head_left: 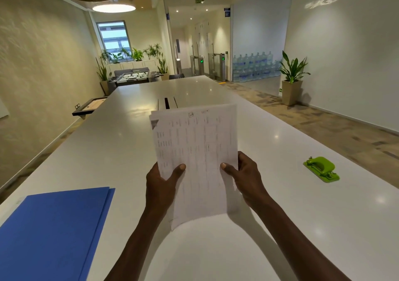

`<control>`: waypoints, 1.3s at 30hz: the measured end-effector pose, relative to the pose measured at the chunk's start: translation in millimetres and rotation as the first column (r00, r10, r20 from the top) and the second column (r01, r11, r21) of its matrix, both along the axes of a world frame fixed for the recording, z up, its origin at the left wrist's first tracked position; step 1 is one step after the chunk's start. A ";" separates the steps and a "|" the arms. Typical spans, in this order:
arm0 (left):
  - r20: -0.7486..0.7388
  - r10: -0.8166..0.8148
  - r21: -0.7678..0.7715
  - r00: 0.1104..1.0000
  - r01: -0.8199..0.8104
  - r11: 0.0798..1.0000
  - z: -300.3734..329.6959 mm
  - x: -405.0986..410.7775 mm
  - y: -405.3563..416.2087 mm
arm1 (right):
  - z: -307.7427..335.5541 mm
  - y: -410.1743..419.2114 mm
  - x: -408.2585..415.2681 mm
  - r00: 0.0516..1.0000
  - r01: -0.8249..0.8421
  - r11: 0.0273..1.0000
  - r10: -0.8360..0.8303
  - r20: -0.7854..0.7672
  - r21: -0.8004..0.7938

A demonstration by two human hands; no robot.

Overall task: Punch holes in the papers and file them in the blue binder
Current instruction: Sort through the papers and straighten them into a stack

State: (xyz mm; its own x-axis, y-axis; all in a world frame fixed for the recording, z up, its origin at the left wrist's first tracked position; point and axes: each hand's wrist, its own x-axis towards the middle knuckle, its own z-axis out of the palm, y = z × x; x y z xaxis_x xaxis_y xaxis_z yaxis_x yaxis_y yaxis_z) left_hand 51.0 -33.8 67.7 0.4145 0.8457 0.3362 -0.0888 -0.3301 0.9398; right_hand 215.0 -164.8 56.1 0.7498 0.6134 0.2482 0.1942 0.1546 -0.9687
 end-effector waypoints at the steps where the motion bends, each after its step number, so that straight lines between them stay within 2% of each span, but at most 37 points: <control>1: 0.017 0.011 0.018 1.000 -0.012 1.000 4.9 0.9 -1.3 | 4.9 0.3 -1.2 1.000 0.006 1.000 -0.006 0.012 0.023; 6: 0.107 0.046 0.069 0.993 -0.053 0.996 28.6 3.4 -4.1 | 28.6 0.5 -2.1 0.996 -0.001 0.995 -0.008 0.091 0.100; 14: 0.064 0.043 0.017 0.997 -0.044 0.999 9.1 -3.2 -6.0 | 8.3 1.2 -11.4 0.994 -0.097 0.995 0.097 0.054 0.011; 17: 0.071 0.050 -0.020 0.996 -0.049 0.999 9.7 -1.5 -6.9 | 8.6 4.8 -13.1 0.996 -0.080 0.996 0.079 0.033 0.035; 23: 0.137 0.044 0.016 0.990 -0.047 0.999 27.5 -3.0 -3.3 | 28.7 3.7 -9.2 0.996 -0.076 0.993 0.071 0.059 0.093; 30: 0.016 0.023 -0.066 1.000 -0.022 0.998 -9.5 -5.5 -4.9 | -12.7 3.3 -13.1 0.997 -0.074 0.997 0.073 -0.023 -0.027; 36: 0.011 0.054 -0.074 0.999 -0.053 0.996 -2.2 -1.5 -1.4 | 6.6 3.4 -10.3 0.998 -0.054 0.998 0.054 0.027 -0.018; 39: -0.030 0.042 -0.085 0.999 -0.044 0.995 -12.5 0.3 -0.3 | -3.9 5.0 -7.7 0.999 -0.048 0.998 0.049 0.017 -0.040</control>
State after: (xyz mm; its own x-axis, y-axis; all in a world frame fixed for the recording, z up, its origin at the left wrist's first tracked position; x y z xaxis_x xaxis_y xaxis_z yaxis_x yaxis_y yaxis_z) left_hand 51.3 -34.1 55.2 0.3852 0.8881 0.2508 -0.0494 -0.2515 0.9666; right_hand 207.3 -159.8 52.2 0.7146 0.6584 0.2362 0.2047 0.1261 -0.9707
